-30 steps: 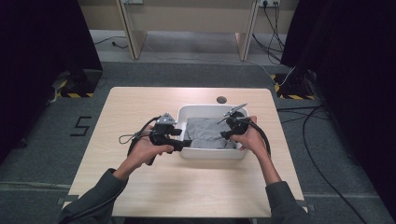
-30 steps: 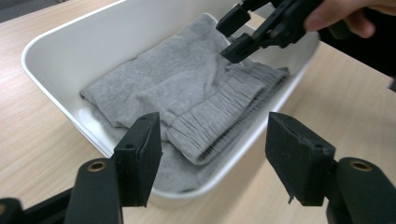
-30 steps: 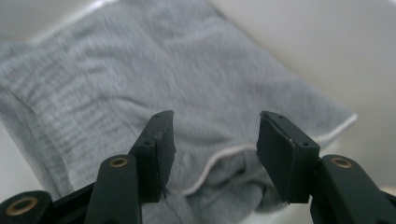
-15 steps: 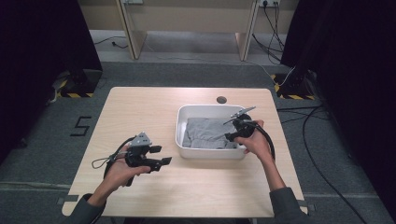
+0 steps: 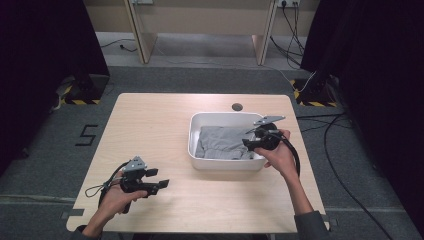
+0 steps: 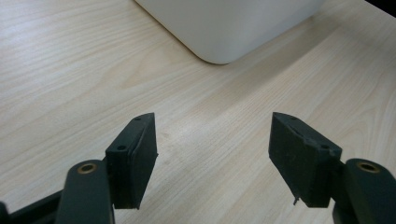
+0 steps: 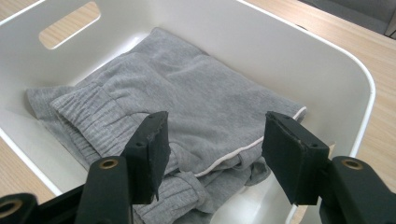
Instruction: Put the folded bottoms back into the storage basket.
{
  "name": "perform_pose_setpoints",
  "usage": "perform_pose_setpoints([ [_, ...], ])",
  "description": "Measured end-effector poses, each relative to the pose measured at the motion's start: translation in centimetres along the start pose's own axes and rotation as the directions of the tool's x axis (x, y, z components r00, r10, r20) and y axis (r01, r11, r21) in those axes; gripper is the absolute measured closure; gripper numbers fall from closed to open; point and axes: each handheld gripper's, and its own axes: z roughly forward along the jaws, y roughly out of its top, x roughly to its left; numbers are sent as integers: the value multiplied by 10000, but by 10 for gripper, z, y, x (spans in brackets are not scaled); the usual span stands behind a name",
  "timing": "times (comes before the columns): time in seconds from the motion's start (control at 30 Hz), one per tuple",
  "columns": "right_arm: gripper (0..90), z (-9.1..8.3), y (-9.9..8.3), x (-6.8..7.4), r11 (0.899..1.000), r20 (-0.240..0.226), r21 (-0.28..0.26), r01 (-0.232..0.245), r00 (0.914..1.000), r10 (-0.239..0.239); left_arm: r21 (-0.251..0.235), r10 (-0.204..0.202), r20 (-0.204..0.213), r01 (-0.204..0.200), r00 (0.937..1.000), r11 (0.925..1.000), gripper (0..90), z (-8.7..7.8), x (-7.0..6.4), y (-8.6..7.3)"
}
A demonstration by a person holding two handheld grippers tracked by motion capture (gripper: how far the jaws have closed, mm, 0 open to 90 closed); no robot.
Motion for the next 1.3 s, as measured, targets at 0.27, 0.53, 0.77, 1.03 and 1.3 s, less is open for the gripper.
perform_pose_setpoints([
  [0.27, 414, -9, -6, -1, 9994, -94, -349, -59, 9999, 56, 73, -18, -80, 18, 10000, 10000, 298, -1, 3, -11],
  [0.53, 405, -19, -14, 1, 9969, -192, -757, -196, 9996, 182, 175, -101, -381, 107, 9992, 9998, 243, -2, 7, -27],
  [0.77, 398, -30, -24, 1, 9931, -202, -1140, -288, 9994, 266, 420, 49, -765, -17, 9971, 9991, 196, -8, 3, -40],
  [1.03, 395, -49, -38, 0, 9854, -143, -1644, -439, 9990, 422, 511, -171, -823, 214, 9965, 9985, 184, -11, 5, -50],
  [1.3, 394, -64, -61, 0, 9751, -48, -2078, -770, 9970, 777, 498, -322, -1127, 380, 9931, 9980, 184, -15, 8, -59],
])
